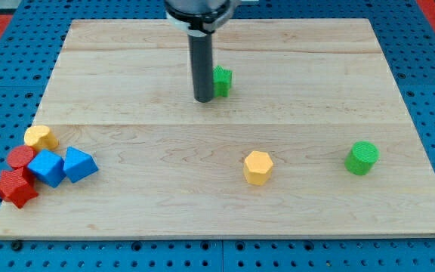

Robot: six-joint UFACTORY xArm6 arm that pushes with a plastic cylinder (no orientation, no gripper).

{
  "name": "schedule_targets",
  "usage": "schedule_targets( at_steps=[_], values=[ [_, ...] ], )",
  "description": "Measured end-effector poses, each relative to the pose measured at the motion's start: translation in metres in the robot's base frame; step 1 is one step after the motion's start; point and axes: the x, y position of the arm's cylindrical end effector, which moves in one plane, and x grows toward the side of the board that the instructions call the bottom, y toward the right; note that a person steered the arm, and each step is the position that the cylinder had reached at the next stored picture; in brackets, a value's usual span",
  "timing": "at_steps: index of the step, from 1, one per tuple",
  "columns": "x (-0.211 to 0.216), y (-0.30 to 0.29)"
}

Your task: Move the green circle towards the bottom center

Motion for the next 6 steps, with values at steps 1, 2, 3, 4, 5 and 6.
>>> schedule_targets(
  at_steps=[1, 2, 3, 4, 5, 6],
  values=[
    [0.007, 0.096],
    [0.026, 0.208],
    [0.075, 0.290],
    [0.139, 0.300],
    [0.166, 0.280],
    [0.138, 0.242]
  ],
)
